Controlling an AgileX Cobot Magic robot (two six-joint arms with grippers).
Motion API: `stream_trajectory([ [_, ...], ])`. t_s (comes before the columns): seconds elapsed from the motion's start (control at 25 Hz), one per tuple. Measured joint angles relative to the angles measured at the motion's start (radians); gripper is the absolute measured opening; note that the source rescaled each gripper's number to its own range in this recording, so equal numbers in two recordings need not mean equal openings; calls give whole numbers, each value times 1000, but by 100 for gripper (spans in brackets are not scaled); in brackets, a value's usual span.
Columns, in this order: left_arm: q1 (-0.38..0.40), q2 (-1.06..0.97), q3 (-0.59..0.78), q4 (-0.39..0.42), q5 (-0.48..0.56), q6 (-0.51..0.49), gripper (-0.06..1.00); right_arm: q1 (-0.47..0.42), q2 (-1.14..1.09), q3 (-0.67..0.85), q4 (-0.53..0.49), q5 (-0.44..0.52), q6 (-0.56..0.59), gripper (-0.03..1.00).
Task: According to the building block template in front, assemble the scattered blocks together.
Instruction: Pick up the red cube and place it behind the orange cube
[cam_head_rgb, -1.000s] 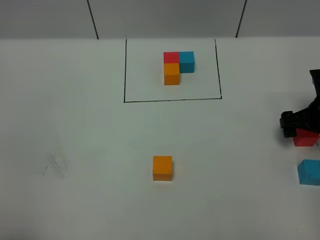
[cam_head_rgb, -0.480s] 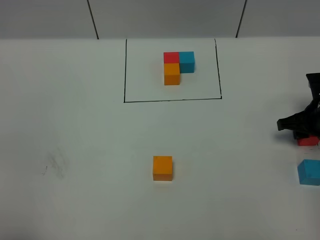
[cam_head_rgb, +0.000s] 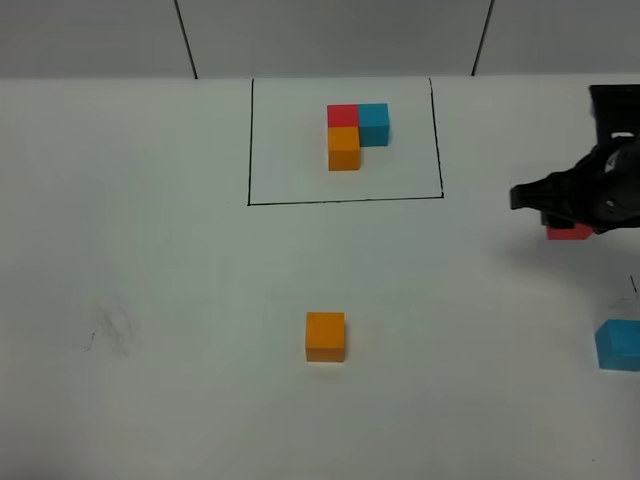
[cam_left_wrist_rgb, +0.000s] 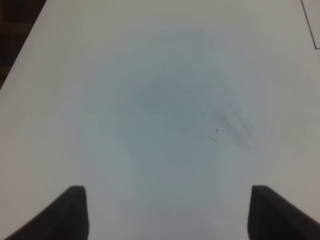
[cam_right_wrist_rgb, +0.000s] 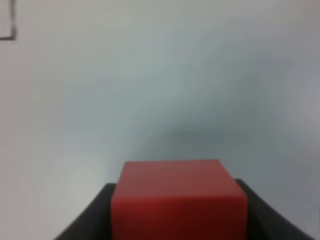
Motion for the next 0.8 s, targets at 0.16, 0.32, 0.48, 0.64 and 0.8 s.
stream_trajectory([
  [0.16,0,0,0,0,0,0,50,144,20,-63,3,61,112,29],
  [0.32,0,0,0,0,0,0,50,292,72,-157,0,134,253,29],
  [0.48,0,0,0,0,0,0,50,447,160,-272,-74,224,467,29],
  [0.64,0,0,0,0,0,0,49,558,259,-396,-177,333,661,29],
  [0.8,0,0,0,0,0,0,49,627,350,-509,-211,407,703,29],
])
